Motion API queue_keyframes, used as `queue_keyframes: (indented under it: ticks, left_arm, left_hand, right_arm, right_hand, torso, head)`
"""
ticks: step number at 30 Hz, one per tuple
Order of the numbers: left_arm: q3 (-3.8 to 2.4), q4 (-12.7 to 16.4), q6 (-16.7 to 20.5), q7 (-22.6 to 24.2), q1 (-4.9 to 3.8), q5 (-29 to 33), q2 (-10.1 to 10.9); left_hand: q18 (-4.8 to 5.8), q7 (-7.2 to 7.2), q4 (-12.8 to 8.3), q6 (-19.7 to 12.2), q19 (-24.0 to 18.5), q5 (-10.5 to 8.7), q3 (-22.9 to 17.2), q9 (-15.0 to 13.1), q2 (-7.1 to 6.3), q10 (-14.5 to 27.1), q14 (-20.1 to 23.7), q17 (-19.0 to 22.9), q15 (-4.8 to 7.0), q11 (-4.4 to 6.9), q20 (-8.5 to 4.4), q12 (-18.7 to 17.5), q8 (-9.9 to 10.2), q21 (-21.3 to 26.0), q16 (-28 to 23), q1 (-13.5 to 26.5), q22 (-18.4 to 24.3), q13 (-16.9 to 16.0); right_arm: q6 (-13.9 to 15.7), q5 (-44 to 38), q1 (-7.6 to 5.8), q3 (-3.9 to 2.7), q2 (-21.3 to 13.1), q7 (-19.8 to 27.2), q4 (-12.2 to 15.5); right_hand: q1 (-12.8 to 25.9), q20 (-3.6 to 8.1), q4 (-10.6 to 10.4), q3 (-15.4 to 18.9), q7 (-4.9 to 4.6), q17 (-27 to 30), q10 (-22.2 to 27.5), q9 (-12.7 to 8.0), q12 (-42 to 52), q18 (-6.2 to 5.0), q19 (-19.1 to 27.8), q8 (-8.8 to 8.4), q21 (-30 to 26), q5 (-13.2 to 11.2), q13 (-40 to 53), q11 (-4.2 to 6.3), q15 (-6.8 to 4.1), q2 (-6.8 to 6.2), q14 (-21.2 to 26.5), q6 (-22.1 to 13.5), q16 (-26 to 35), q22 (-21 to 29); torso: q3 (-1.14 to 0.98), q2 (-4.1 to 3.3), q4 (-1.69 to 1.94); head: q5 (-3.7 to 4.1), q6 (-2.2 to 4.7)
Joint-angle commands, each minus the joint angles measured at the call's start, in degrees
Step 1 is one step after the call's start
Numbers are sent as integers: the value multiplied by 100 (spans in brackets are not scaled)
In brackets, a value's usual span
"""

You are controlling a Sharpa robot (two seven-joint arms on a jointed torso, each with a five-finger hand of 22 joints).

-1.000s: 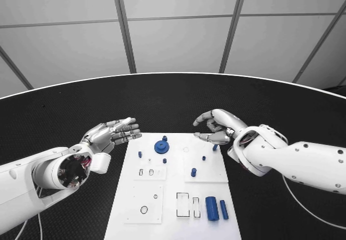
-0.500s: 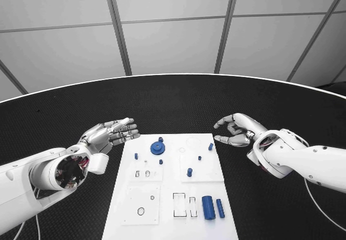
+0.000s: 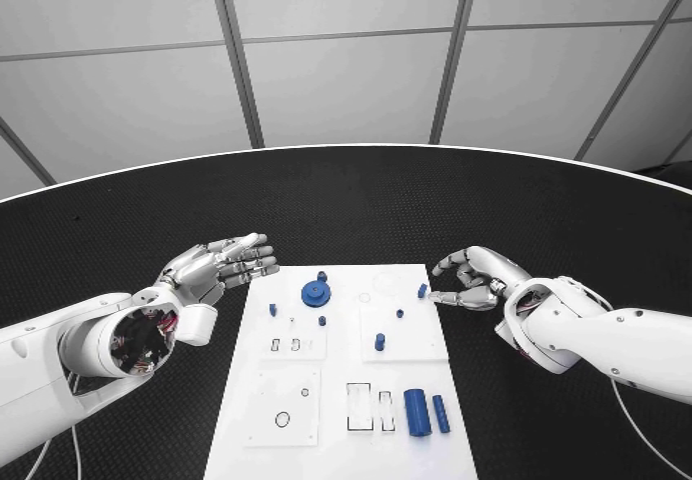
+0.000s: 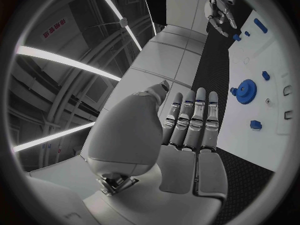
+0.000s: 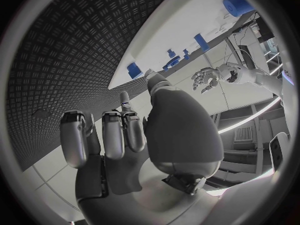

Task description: Assemble the parts on the task board

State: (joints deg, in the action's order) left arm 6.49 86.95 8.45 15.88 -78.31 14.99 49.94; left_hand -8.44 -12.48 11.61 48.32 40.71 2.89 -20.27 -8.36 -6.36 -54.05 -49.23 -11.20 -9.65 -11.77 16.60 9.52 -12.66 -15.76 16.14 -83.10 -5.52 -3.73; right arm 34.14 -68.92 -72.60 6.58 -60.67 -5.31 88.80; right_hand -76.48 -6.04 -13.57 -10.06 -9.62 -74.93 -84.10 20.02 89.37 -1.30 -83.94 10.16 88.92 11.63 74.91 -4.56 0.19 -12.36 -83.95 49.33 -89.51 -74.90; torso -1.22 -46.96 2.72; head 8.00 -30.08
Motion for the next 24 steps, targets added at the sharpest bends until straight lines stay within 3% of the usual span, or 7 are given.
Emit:
queue_keyframes:
  ticks: [1,6,24]
  left_arm:
    - [0,2,0,0,0,0,3]
    - [0,7,0,0,0,0,10]
    - [0,20,-2,-14,0,0,20]
  left_hand:
    - [-59,-262,1,-18,50,1,-28,9,-20,-44,39,-5,-18,-9,2,-28,26,22,-32,-53,8,1]
    - [-59,-262,1,-18,50,1,-28,9,-20,-44,39,-5,-18,-9,2,-28,26,22,-32,-53,8,1]
    - [-59,-262,1,-18,50,1,-28,9,-20,-44,39,-5,-18,-9,2,-28,26,22,-32,-53,8,1]
  right_arm:
    - [8,-43,35,0,41,-95,-2]
    - [84,-141,112,0,98,-232,14]
    - [242,-199,157,-1,238,-403,-31]
  right_hand:
    - [-55,-41,-124,229,4,-1235,-508,21,-37,63,-471,-24,-28,-28,1416,-20,31,55,-547,74,24,-1199]
    - [-129,-33,-268,433,14,-1225,-504,45,-42,65,-474,-13,-27,-55,1411,-11,23,91,-545,104,27,-1205]
    - [-193,11,-291,475,88,-1258,-557,129,22,72,-492,139,-12,3,1471,54,-30,306,-553,320,18,-1243]
  torso:
    - [5,-6,8]
    - [0,-6,-1]
    - [15,0,1]
  head:
    - [-3,-11]
    - [-22,-30]
    - [-23,-65]
